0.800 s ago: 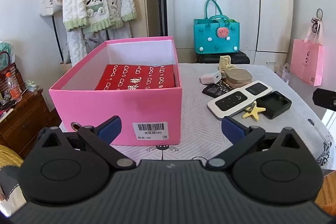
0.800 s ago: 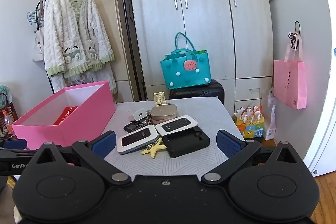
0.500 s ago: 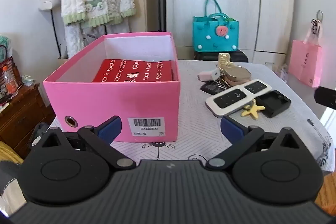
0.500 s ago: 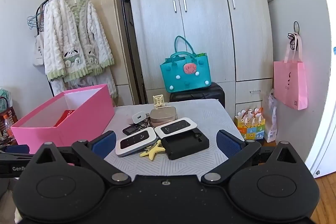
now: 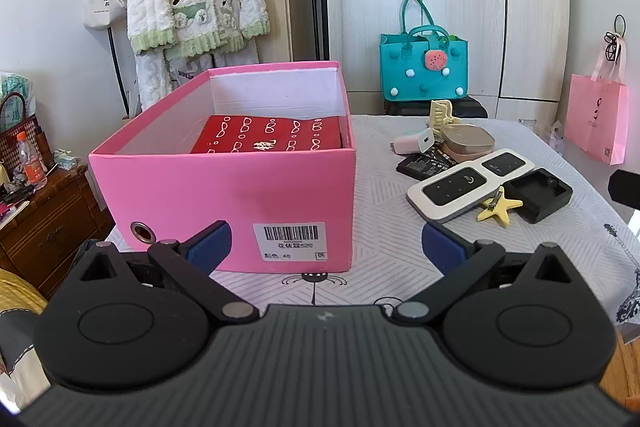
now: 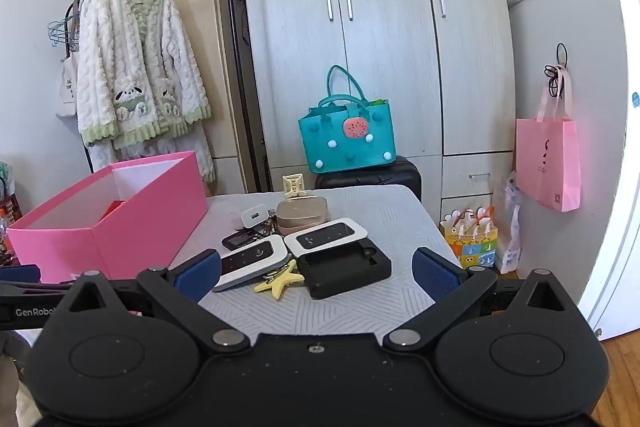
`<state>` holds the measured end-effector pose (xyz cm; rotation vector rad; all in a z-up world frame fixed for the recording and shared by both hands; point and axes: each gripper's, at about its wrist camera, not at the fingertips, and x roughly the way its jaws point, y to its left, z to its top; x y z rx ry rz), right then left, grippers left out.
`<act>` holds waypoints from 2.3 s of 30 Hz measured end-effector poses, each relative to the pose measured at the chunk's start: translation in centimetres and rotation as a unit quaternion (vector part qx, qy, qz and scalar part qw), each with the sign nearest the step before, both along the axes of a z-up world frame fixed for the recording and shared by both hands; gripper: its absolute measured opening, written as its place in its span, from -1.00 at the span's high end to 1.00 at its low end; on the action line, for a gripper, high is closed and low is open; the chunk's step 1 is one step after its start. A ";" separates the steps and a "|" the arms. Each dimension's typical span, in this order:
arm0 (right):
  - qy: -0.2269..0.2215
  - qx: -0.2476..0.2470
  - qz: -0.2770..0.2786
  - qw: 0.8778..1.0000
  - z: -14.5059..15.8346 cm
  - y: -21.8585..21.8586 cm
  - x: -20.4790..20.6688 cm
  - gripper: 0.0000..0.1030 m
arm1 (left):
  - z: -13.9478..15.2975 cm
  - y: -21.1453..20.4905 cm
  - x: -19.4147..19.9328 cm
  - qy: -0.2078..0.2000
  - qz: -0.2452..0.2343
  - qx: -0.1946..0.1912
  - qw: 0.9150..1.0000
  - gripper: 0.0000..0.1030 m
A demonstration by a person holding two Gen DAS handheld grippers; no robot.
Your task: Organize rigid objects
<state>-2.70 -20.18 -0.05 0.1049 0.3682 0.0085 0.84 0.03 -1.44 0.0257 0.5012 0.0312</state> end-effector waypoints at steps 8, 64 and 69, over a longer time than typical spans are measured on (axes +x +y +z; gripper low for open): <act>-0.001 0.001 -0.008 1.000 -0.3 -0.2 0.2 -1.00 | -0.3 -0.8 -0.2 -0.002 -0.007 0.005 1.000 -1.00; -0.011 -0.017 -0.009 1.000 -2.0 0.3 0.2 -1.00 | -1.1 -1.3 -1.0 -0.013 -0.014 -0.007 1.000 -1.00; -0.009 -0.020 -0.006 1.000 -2.1 0.4 0.3 -1.00 | -1.1 -1.1 -0.8 -0.012 -0.011 -0.010 1.000 -1.00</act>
